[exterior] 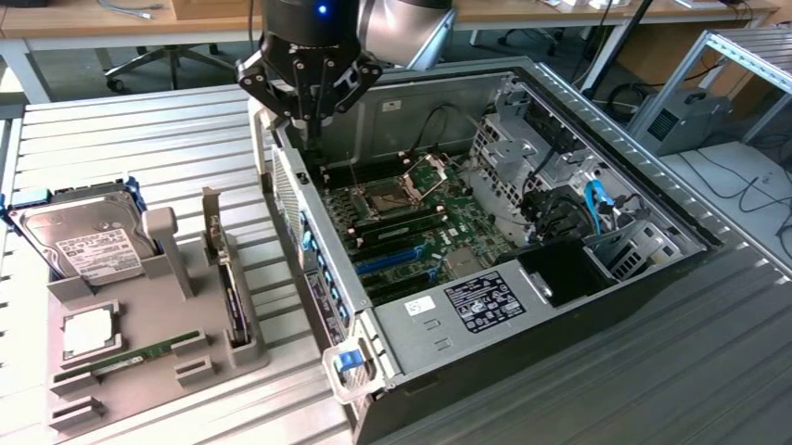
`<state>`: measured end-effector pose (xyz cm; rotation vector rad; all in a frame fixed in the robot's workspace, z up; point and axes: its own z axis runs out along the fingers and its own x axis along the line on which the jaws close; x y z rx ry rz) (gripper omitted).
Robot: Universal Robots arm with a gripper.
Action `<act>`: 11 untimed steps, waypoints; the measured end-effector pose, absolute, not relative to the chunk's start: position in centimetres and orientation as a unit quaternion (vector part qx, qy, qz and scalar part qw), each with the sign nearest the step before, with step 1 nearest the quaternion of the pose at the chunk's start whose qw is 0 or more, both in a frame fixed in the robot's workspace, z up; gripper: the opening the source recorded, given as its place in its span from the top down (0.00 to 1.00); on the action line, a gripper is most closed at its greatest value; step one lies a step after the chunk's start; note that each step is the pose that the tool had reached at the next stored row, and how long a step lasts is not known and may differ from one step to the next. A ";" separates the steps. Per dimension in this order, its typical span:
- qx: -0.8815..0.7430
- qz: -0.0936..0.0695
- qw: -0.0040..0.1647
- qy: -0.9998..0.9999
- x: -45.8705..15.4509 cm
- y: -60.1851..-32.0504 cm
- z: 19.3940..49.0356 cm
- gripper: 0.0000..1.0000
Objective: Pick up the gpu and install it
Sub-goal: 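Reach for the gpu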
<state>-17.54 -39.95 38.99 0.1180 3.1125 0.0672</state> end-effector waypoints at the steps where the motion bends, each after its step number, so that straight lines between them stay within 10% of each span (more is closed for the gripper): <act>1: 0.038 0.022 0.013 0.999 -17.6 -40.0 39.0 0.89; 11: 0.038 0.022 0.013 0.999 -17.8 -40.0 39.0 0.89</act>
